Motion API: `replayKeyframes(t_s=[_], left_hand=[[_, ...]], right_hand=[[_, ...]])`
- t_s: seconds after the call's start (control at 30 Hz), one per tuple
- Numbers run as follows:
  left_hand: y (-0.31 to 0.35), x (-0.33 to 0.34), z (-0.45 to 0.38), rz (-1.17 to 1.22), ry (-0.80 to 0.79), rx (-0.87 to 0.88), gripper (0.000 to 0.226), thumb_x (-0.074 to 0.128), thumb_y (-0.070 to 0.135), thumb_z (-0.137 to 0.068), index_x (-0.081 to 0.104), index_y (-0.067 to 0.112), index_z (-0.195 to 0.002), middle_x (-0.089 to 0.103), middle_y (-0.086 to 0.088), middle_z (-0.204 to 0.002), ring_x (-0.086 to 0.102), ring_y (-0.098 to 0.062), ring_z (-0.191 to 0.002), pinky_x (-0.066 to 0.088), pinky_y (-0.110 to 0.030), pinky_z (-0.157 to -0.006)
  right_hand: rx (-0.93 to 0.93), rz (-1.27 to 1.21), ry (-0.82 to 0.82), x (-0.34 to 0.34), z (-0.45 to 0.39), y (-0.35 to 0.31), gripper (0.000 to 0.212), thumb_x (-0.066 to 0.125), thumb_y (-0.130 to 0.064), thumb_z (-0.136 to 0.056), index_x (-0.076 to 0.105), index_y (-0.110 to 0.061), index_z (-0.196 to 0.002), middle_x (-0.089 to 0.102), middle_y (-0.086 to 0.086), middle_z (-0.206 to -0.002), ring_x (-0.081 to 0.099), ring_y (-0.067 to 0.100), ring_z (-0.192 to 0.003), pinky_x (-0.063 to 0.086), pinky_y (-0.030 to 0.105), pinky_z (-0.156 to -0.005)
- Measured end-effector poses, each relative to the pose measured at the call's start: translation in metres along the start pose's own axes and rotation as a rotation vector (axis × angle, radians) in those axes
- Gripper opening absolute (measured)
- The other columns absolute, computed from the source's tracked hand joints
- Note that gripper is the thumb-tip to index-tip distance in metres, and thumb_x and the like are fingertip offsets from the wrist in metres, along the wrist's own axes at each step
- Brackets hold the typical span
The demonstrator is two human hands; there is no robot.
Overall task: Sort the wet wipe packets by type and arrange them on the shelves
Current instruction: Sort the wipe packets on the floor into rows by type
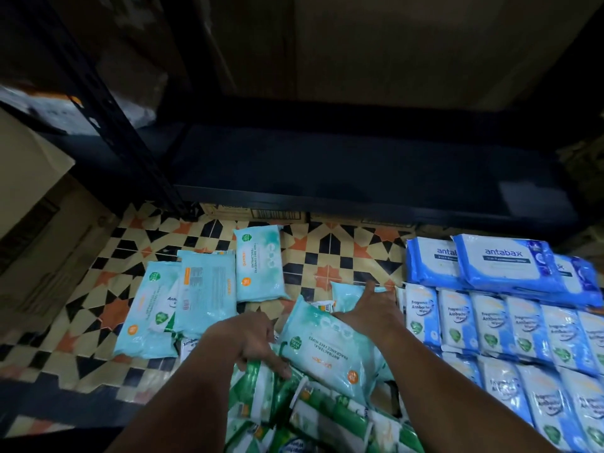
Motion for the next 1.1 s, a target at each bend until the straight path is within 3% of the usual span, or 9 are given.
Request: replayKeyframes(t_s=[0.1, 0.23, 0.3, 0.37, 0.43, 0.53, 0.67, 0.87, 1.1], left_hand=[[0.014, -0.008, 0.006, -0.062, 0.063, -0.02, 0.078, 0.088, 0.075, -0.042, 0.062, 0.014, -0.082, 0.066, 0.001, -0.083, 0.069, -0.021, -0.066, 0.062, -0.035, -0.062], [0.029, -0.049, 0.0, -0.227, 0.433, 0.031, 0.092, 0.036, 0.099, -0.068, 0.061, 0.011, -0.069, 0.065, -0.006, -0.072, 0.063, -0.02, -0.065, 0.057, -0.035, -0.072], [0.027, -0.072, -0.014, -0.201, 0.681, 0.002, 0.076, 0.031, 0.082, -0.089, 0.062, 0.013, -0.088, 0.067, -0.012, -0.094, 0.065, -0.028, -0.085, 0.054, -0.039, -0.079], [0.029, -0.086, -0.028, -0.252, 0.826, -0.1, 0.059, 0.04, 0.063, -0.098, 0.051, 0.013, -0.128, 0.06, -0.016, -0.125, 0.057, -0.035, -0.113, 0.047, -0.044, -0.091], [0.029, -0.09, -0.045, -0.394, 0.788, -0.274, 0.079, 0.036, 0.069, -0.096, 0.027, 0.012, -0.151, 0.048, -0.022, -0.143, 0.044, -0.041, -0.13, 0.035, -0.047, -0.106], [0.021, -0.089, -0.066, -0.426, 0.662, -0.435, 0.113, 0.023, 0.088, -0.085, -0.002, 0.006, -0.159, 0.032, -0.031, -0.155, 0.027, -0.047, -0.144, 0.018, -0.053, -0.118], [0.018, -0.089, -0.08, -0.395, 0.705, -0.425, 0.128, 0.039, 0.093, -0.074, -0.001, 0.005, -0.158, 0.039, -0.028, -0.15, 0.033, -0.044, -0.141, 0.018, -0.052, -0.118], [0.039, -0.092, -0.093, -0.342, 0.724, -0.085, 0.131, 0.069, 0.084, -0.058, -0.001, 0.031, -0.156, 0.036, -0.011, -0.15, 0.053, -0.035, -0.126, 0.032, -0.054, -0.109], [0.057, -0.099, -0.094, -0.524, 0.502, 0.175, 0.137, 0.088, 0.039, -0.068, -0.021, 0.051, -0.151, 0.022, 0.001, -0.161, 0.051, -0.033, -0.127, 0.046, -0.055, -0.102]], right_hand=[[0.005, -0.019, 0.002, -0.001, 0.001, -0.001, 0.122, 0.068, -0.084, -0.064, 0.013, -0.02, -0.152, 0.04, 0.023, -0.141, 0.045, 0.036, -0.131, 0.049, 0.044, -0.098], [0.006, -0.048, 0.007, -0.004, 0.0, -0.003, 0.119, 0.075, -0.077, -0.062, 0.018, -0.02, -0.151, 0.046, 0.018, -0.139, 0.048, 0.032, -0.129, 0.049, 0.041, -0.096], [0.002, -0.038, 0.024, -0.007, -0.001, -0.005, 0.112, 0.076, -0.073, -0.065, 0.021, -0.021, -0.148, 0.044, 0.018, -0.137, 0.049, 0.031, -0.127, 0.05, 0.039, -0.093], [-0.009, -0.004, 0.044, -0.009, -0.003, -0.01, 0.109, 0.075, -0.072, -0.067, 0.022, -0.02, -0.147, 0.039, 0.021, -0.138, 0.049, 0.032, -0.126, 0.051, 0.04, -0.093], [-0.019, 0.03, 0.046, -0.009, -0.005, -0.014, 0.111, 0.075, -0.072, -0.068, 0.02, -0.018, -0.148, 0.037, 0.025, -0.14, 0.047, 0.036, -0.129, 0.051, 0.042, -0.094], [-0.011, 0.05, 0.022, -0.007, -0.009, -0.015, 0.114, 0.075, -0.073, -0.068, 0.017, -0.018, -0.15, 0.033, 0.027, -0.145, 0.045, 0.037, -0.131, 0.052, 0.043, -0.096], [0.0, 0.037, -0.011, -0.006, -0.016, -0.014, 0.117, 0.076, -0.072, -0.065, 0.016, -0.02, -0.15, 0.037, 0.023, -0.139, 0.048, 0.035, -0.126, 0.052, 0.041, -0.094], [-0.037, 0.089, 0.004, -0.009, -0.025, -0.023, 0.12, 0.073, -0.078, -0.061, 0.017, -0.017, -0.148, 0.047, 0.015, -0.135, 0.049, 0.03, -0.123, 0.048, 0.037, -0.094], [-0.039, 0.07, -0.002, -0.009, -0.026, -0.024, 0.122, 0.073, -0.079, -0.061, 0.015, -0.018, -0.15, 0.044, 0.014, -0.139, 0.049, 0.03, -0.127, 0.048, 0.038, -0.096]])
Point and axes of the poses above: each hand's wrist, its own z-axis away from the middle knuckle, its own x-axis out of the palm, y = z × x, the point moved 5 cm from there along -z, towards the middle knuckle
